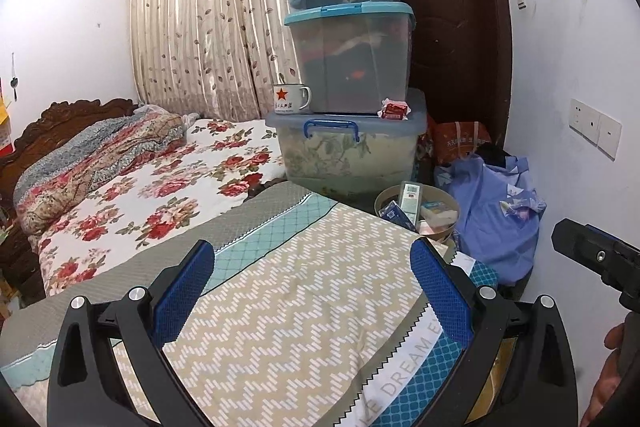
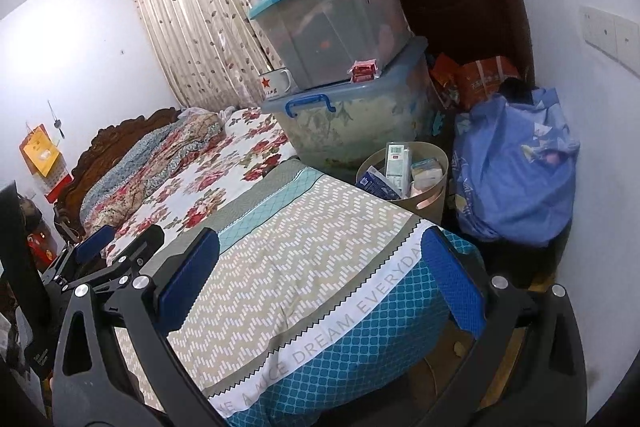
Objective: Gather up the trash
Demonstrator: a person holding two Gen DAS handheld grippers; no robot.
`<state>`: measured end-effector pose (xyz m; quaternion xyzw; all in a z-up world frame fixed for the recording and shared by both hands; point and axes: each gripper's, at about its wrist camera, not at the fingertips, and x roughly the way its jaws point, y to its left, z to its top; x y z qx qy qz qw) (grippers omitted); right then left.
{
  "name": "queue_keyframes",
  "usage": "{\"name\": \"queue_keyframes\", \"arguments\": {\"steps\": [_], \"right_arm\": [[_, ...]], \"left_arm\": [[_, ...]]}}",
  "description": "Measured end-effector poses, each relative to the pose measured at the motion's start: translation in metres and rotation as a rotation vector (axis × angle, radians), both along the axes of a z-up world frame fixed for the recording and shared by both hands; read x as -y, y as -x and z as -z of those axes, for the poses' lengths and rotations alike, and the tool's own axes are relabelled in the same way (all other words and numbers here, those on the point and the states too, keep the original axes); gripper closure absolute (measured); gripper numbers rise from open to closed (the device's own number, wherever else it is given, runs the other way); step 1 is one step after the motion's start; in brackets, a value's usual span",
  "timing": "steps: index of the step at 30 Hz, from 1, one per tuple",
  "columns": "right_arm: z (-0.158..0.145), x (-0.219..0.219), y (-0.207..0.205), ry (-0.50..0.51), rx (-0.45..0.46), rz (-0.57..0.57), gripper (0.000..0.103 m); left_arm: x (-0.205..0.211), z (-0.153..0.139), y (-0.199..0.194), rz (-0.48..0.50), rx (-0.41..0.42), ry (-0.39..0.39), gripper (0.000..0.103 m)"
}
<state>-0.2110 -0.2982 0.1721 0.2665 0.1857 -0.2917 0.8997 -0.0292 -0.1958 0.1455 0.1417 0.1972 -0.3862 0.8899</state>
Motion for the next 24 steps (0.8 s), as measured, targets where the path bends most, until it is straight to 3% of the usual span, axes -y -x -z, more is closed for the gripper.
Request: {"name": "queue_keyframes", "arguments": {"steps": [24], "right_arm": [[-0.0003,-0.0034,-0.0056,0.026,-0.004,-0.016,0.003]], "left_arm": [[-0.0020,-0.0059,0.0024,-0.084,0.084,-0.016,0.008]]}}
